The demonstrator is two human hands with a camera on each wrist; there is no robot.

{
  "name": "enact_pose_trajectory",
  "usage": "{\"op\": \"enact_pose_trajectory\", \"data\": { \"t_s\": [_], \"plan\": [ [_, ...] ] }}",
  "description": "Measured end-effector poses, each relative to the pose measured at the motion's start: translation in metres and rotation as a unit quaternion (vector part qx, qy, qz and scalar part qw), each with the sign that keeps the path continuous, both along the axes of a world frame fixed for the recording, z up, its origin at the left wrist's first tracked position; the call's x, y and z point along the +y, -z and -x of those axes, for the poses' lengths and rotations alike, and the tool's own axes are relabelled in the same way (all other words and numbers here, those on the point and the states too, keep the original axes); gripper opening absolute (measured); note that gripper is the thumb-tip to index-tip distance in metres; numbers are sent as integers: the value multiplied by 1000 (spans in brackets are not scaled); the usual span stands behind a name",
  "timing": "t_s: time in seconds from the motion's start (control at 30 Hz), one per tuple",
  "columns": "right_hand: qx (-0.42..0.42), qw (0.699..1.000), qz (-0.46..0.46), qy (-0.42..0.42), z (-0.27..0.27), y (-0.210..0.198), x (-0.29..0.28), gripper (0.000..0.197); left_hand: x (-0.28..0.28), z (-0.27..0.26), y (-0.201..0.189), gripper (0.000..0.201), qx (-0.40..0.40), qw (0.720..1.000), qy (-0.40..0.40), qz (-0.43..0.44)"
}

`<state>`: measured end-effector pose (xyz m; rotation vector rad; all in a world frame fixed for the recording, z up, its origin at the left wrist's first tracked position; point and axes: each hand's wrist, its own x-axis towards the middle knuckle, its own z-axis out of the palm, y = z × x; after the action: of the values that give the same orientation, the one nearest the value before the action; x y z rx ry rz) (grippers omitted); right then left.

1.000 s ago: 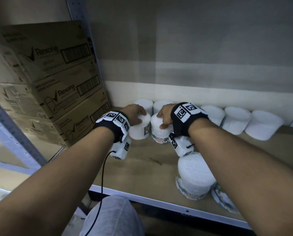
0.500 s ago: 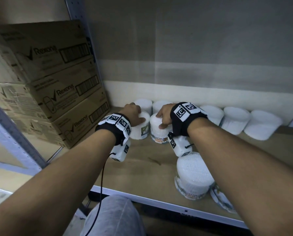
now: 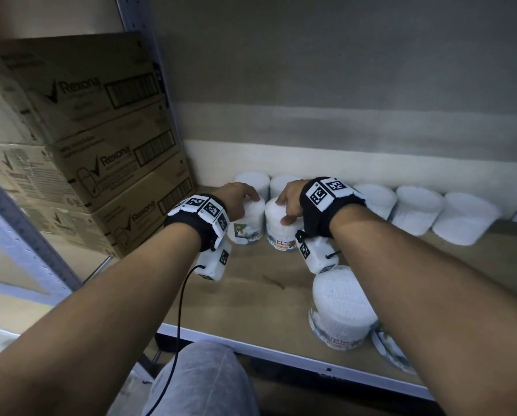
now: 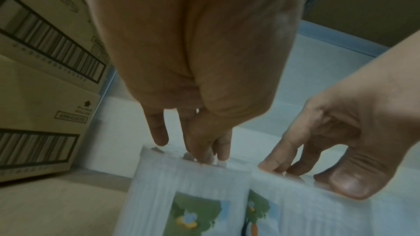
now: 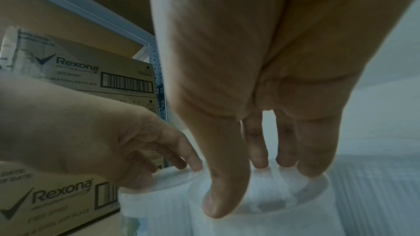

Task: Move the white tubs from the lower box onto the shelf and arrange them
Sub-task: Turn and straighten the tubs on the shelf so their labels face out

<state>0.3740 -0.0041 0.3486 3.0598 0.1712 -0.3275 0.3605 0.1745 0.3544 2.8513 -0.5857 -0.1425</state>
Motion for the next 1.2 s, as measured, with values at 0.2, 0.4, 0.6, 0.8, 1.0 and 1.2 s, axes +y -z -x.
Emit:
{"op": "enact_pose_trajectory", "data": {
  "t_s": [0.2,0.4,0.6,0.8,1.0,1.2],
  "plan": [
    [1,1000,7,-6,2,0,0,73,-5,-1,13,40,-62,994,-77,41],
    [-1,1000,4,0,-1,2,2,74,-8,-2,12,47,-57,995,-83,14],
    [-6,1000,7,4,-3,5,3,80,-3,0,7,43,-33,998,-53,30],
    [-3,1000,-3,10,-2,5,3,78,0,3,-1,45,-24,1000,-13,7],
    [0,1000,-14,11,-4,8,1,77,0,3,0,45,-38,998,-36,28],
    [0,1000,-14,16,-7,7,2,80,-5,1,12,50,-56,993,-99,24]
  ]
}}
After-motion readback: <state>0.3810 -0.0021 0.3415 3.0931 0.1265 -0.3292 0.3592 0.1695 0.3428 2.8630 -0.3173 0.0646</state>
